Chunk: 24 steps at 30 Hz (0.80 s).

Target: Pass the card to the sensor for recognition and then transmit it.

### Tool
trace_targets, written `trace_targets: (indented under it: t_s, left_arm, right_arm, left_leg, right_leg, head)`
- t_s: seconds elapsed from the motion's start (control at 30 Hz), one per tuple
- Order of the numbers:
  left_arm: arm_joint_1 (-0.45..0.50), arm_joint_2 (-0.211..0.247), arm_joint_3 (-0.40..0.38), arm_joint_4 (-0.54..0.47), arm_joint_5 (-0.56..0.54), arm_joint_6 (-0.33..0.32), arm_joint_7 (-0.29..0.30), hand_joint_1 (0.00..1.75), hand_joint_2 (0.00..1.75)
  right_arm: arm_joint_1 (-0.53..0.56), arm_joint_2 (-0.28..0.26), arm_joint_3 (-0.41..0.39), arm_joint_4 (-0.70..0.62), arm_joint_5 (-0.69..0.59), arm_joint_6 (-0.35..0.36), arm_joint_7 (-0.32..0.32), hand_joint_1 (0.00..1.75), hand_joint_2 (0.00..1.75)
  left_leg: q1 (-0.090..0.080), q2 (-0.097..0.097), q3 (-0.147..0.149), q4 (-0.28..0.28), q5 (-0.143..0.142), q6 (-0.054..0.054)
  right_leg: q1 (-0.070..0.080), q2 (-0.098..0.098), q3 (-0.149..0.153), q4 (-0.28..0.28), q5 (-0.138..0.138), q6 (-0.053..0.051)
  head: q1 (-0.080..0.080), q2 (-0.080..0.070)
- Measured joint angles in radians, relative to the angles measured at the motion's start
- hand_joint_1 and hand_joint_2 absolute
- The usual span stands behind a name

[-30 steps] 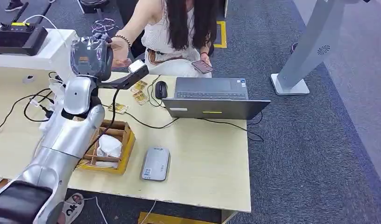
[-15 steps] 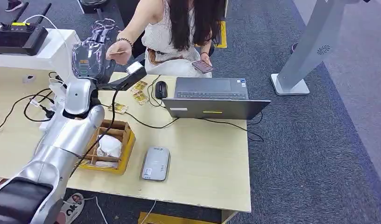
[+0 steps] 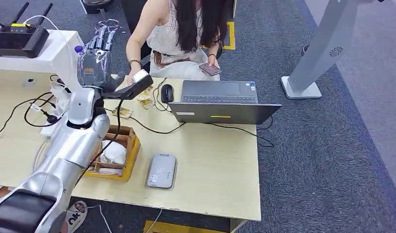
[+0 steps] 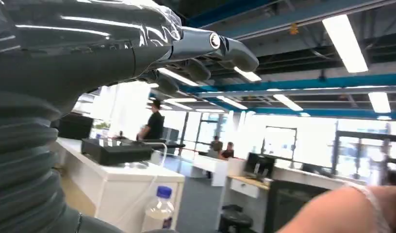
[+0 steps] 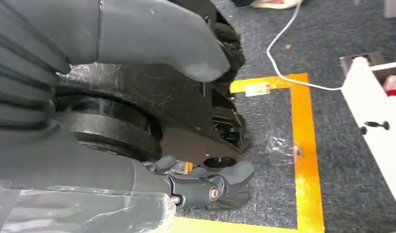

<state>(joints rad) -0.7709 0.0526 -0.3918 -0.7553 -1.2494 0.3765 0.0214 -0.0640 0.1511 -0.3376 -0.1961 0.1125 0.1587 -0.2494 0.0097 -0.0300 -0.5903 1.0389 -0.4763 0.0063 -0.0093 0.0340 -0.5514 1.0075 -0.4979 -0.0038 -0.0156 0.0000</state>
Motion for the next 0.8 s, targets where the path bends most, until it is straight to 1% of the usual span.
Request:
trace_targets:
  t_s: [0.13,0.23,0.27,0.3,0.33,0.37,0.4,0.43,0.47,0.5,0.53,0.63,0.8]
  left_arm:
    - [0.009,0.001,0.000,-0.009,0.001,-0.001,-0.002,0.00,1.75]
    - [0.037,0.002,0.000,-0.040,0.006,-0.003,-0.007,0.00,1.75]
    - [0.061,0.003,0.000,-0.061,0.009,-0.005,-0.009,0.00,1.75]
    - [0.192,0.019,-0.001,-0.210,0.015,-0.013,-0.024,0.00,1.75]
    - [0.232,0.022,-0.001,-0.249,0.015,-0.014,-0.024,0.00,1.75]
    - [0.329,0.037,-0.002,-0.367,0.010,-0.016,-0.023,0.00,1.75]
    - [0.410,0.053,-0.003,-0.463,0.008,-0.021,-0.018,0.00,1.75]
    - [0.465,0.069,-0.003,-0.542,0.010,-0.026,-0.029,0.00,1.75]
    - [0.572,0.094,-0.003,-0.648,-0.005,-0.013,-0.070,0.00,1.75]
    - [0.734,0.124,-0.005,-0.776,-0.044,0.030,-0.089,0.00,1.75]
    - [0.921,0.202,-0.005,-0.898,-0.058,0.022,-0.025,0.00,1.75]
    - [0.960,0.225,-0.005,-0.920,-0.055,0.018,-0.015,0.00,1.75]
    - [0.980,0.241,-0.005,-0.938,-0.052,0.011,-0.015,0.00,1.75]
  right_arm:
    - [0.000,0.000,-0.001,0.000,0.000,0.000,-0.001,0.00,1.75]
    - [0.002,0.000,-0.004,0.000,-0.003,0.000,-0.005,0.00,1.75]
    - [0.004,0.000,-0.006,0.000,-0.005,0.000,-0.006,0.00,1.75]
    - [0.013,-0.001,-0.016,0.000,-0.019,0.000,-0.017,0.00,1.75]
    - [0.016,-0.001,-0.020,0.000,-0.020,0.000,-0.019,0.00,1.75]
    - [0.024,-0.002,-0.031,0.000,-0.023,0.000,-0.023,0.00,1.75]
    - [0.030,-0.003,-0.037,0.000,-0.026,0.000,-0.024,0.00,1.75]
    - [0.030,-0.004,-0.045,0.000,-0.029,-0.001,-0.024,0.00,1.75]
    - [0.032,-0.005,-0.061,0.000,-0.042,-0.002,-0.031,0.00,1.75]
    - [0.038,-0.006,-0.081,0.000,-0.051,-0.004,-0.038,0.00,1.75]
    - [0.038,-0.007,-0.107,0.000,-0.053,-0.006,-0.045,0.00,1.75]
    - [0.038,-0.007,-0.111,0.000,-0.053,-0.006,-0.047,0.00,1.75]
    - [0.038,-0.007,-0.116,0.000,-0.053,-0.006,-0.047,0.00,1.75]
  left_leg:
    - [0.000,0.000,0.000,0.000,0.000,0.000]
    - [0.000,0.000,0.000,0.000,0.000,0.000]
    - [0.000,0.000,0.000,0.000,0.000,0.000]
    - [0.000,0.001,0.000,0.000,-0.002,0.001]
    - [0.000,0.002,0.000,0.000,-0.003,-0.001]
    - [0.000,0.003,-0.001,0.000,-0.003,0.000]
    - [0.000,0.002,-0.002,0.000,-0.003,0.000]
    - [0.000,0.001,-0.002,-0.001,-0.003,0.000]
    - [0.000,0.004,-0.001,-0.001,-0.003,0.000]
    - [0.000,0.005,-0.002,-0.001,-0.004,0.000]
    - [0.000,0.003,-0.002,-0.001,-0.005,0.000]
    - [0.001,0.003,-0.002,-0.001,-0.004,0.000]
    - [0.000,0.002,-0.001,-0.001,-0.004,0.000]
  right_leg:
    - [0.000,0.000,0.000,0.000,0.000,0.000]
    - [0.000,0.000,0.000,0.000,0.000,0.000]
    - [0.000,0.000,0.000,0.000,0.000,0.000]
    - [0.000,0.002,0.000,0.000,-0.001,0.000]
    - [0.000,0.003,-0.001,0.000,-0.001,0.000]
    - [0.000,0.004,-0.002,-0.001,-0.001,0.001]
    - [0.000,0.003,-0.003,-0.001,-0.002,0.001]
    - [0.000,0.002,-0.003,-0.001,-0.002,0.001]
    - [0.000,0.004,-0.002,-0.001,-0.002,0.001]
    - [0.000,0.005,-0.003,-0.001,-0.002,0.001]
    - [0.000,0.003,-0.003,-0.001,-0.004,0.001]
    - [0.000,0.002,-0.003,-0.001,-0.004,0.001]
    - [0.000,0.001,-0.002,-0.001,-0.004,0.001]
  head:
    - [0.000,0.000]
    - [0.000,0.000]
    - [0.000,0.000]
    - [0.000,0.000]
    - [0.000,0.000]
    - [0.000,0.000]
    - [0.000,0.000]
    - [0.000,0.000]
    - [0.000,0.000]
    - [0.000,0.000]
    - [0.000,0.000]
    - [0.000,0.000]
    - [0.000,0.000]
